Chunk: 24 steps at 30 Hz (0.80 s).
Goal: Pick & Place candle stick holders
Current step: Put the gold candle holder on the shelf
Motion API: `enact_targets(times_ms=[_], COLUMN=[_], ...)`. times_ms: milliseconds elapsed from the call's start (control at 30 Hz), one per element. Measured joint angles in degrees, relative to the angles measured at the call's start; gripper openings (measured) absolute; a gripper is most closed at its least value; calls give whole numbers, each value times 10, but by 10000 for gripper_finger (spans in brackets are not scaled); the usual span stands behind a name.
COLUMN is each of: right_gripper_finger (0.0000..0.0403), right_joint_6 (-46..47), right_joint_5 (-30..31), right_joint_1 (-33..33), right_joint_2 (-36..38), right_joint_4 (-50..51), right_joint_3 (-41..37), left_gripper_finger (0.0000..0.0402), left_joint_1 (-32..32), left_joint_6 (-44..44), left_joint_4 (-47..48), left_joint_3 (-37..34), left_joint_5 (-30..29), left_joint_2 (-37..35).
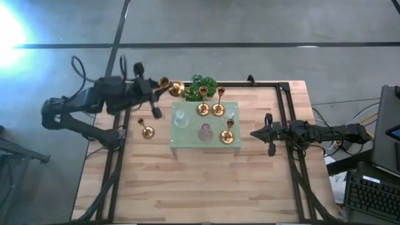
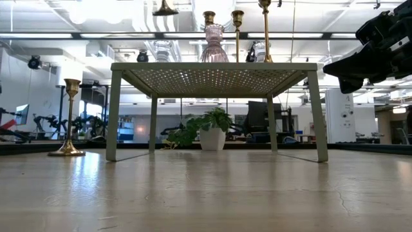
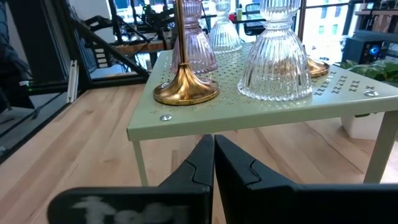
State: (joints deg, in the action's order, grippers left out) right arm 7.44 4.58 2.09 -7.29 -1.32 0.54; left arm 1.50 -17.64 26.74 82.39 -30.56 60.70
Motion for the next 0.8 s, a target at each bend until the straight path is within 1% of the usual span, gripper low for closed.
enact_targets(times_ms=[133,267,433,567,700,800], right_gripper_finger=[8,8,8,8,8,8], right_joint_6=[0,0,0,0,0,0], right_joint_5=[0,0,0,0,0,0], right_joint_1=[0,0,0,0,0,0], right_joint_2=[0,0,0,0,0,0], right_joint_4=[0,0,0,0,0,0], right_joint_3=[0,0,0,0,0,0], left_gripper_finger=[20,20,20,20,20,20], left_joint_1=[-99,-196,-283,-310,-311,-311], left_joint_6=[4,26,54,73,73,79], left_joint_4=[1,7,1,-4,-8,-19], left_joint_3=[4,-3,-3,-8,-24,-44], left_joint_5=[95,193,295,347,370,407], left_joint_2=[19,42,75,101,124,133])
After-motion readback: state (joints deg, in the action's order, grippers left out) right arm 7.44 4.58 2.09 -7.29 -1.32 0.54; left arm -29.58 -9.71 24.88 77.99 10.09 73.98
